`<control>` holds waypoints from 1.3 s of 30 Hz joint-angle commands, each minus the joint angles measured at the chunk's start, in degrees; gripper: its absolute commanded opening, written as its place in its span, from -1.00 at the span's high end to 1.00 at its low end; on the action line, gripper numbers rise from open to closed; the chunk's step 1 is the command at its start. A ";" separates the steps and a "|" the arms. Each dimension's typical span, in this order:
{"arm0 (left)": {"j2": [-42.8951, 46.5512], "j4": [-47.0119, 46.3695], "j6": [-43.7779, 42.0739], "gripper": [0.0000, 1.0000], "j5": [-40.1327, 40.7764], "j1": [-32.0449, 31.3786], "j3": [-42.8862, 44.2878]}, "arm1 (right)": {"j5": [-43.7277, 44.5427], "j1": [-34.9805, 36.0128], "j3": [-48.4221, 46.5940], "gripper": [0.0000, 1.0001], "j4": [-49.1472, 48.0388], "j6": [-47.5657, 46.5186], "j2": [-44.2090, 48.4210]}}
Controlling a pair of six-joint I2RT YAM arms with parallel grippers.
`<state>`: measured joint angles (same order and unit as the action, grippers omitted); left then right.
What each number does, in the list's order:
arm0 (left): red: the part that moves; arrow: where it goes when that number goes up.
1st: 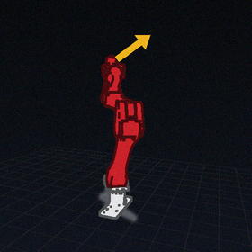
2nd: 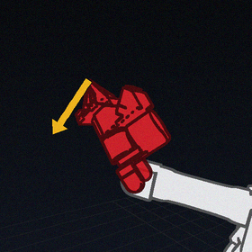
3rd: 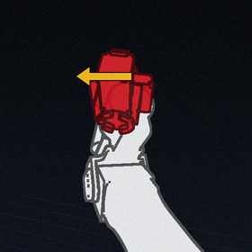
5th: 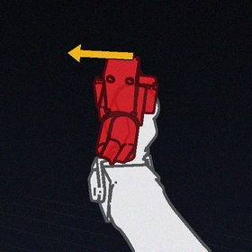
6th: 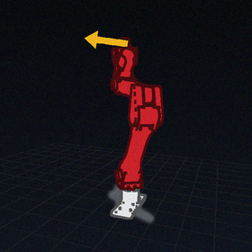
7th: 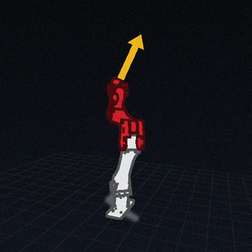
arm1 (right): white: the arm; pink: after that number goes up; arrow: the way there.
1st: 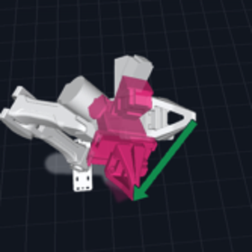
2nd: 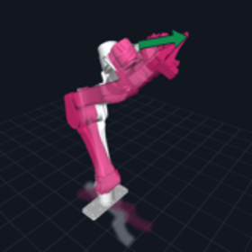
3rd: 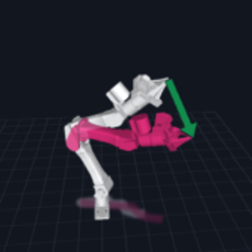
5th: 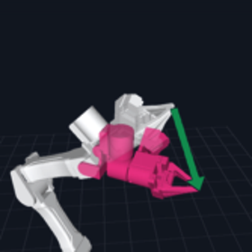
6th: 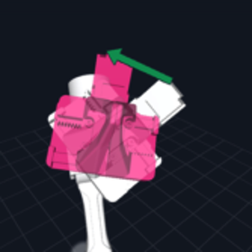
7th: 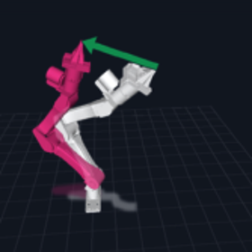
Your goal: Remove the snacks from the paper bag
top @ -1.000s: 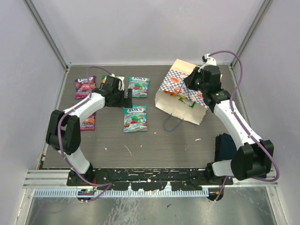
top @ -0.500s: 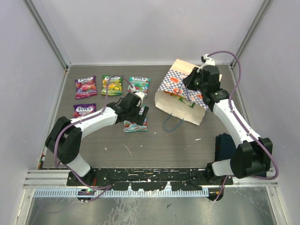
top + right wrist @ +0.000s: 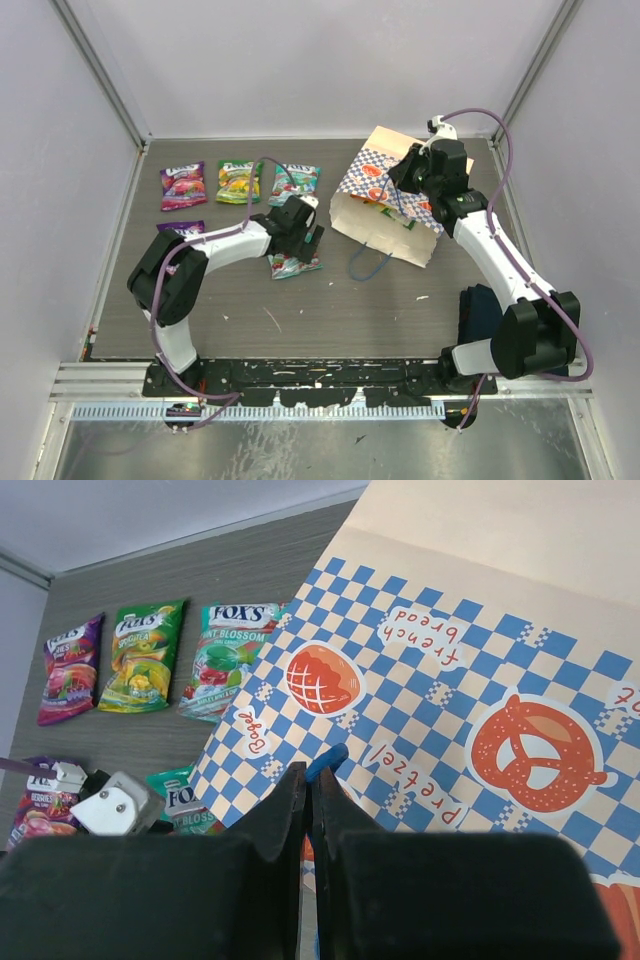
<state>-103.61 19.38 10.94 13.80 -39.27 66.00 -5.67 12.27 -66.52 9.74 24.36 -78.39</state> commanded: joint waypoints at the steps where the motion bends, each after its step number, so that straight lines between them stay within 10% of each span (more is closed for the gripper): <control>1: -3.15 -0.83 -2.28 -0.99 2.05 0.36 2.45 | -0.13 0.27 -0.45 0.99 -3.49 0.26 -0.05; 19: 14.29 -3.91 -1.00 -0.96 -2.16 -0.04 -0.30 | -0.13 0.38 -0.63 0.99 -3.59 0.45 -0.44; 28: 22.51 -37.28 12.09 -0.96 -9.66 -6.16 -14.92 | 0.60 2.16 -1.37 0.99 -4.18 1.47 -1.49; 39: -6.04 -75.64 29.73 -0.98 -2.69 -10.54 -9.32 | 3.26 3.18 -1.85 0.99 -2.34 0.64 1.48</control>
<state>-103.96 -37.08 35.99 5.43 -48.53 52.71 -4.64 15.20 -66.52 9.06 25.65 -80.23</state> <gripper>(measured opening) 0.994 0.092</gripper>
